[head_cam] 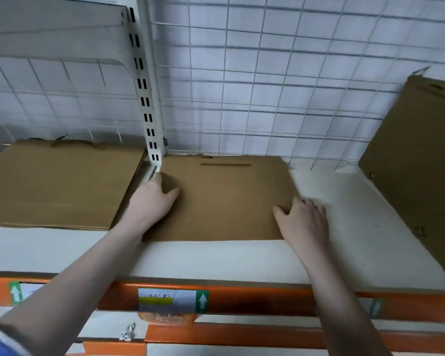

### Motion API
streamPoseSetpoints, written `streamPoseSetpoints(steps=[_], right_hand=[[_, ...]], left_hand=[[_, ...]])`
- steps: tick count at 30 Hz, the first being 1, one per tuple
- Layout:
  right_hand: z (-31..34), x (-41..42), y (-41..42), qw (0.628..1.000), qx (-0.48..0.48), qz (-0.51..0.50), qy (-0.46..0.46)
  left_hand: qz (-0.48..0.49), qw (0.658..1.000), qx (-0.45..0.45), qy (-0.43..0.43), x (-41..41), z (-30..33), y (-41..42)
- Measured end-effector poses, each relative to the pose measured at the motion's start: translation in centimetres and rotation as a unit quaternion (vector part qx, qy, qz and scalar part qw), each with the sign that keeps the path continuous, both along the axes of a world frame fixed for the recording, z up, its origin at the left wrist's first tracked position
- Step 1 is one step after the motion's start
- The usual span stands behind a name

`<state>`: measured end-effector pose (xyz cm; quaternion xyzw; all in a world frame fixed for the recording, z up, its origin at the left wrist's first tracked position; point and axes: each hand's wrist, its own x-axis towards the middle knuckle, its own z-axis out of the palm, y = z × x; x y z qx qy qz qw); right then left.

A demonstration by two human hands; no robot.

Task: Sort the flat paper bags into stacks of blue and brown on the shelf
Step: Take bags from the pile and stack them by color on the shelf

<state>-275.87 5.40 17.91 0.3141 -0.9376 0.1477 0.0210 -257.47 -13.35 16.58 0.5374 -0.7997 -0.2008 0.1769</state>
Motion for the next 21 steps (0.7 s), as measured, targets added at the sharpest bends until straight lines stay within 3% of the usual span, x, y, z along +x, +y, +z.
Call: streamPoseSetpoints(steps=[12, 21], right_hand=[[-0.6, -0.6, -1.9, 1.0, -0.012, -0.004, -0.016], [-1.3, -0.9, -1.4, 0.999, 0.005, 0.025, 0.026]], left_hand=[[-0.015, 0.995, -0.027, -0.096, -2.2, -0.5, -1.8], [0.023, 0.994, -0.068, -0.084, -2.2, 0.3, -0.5]])
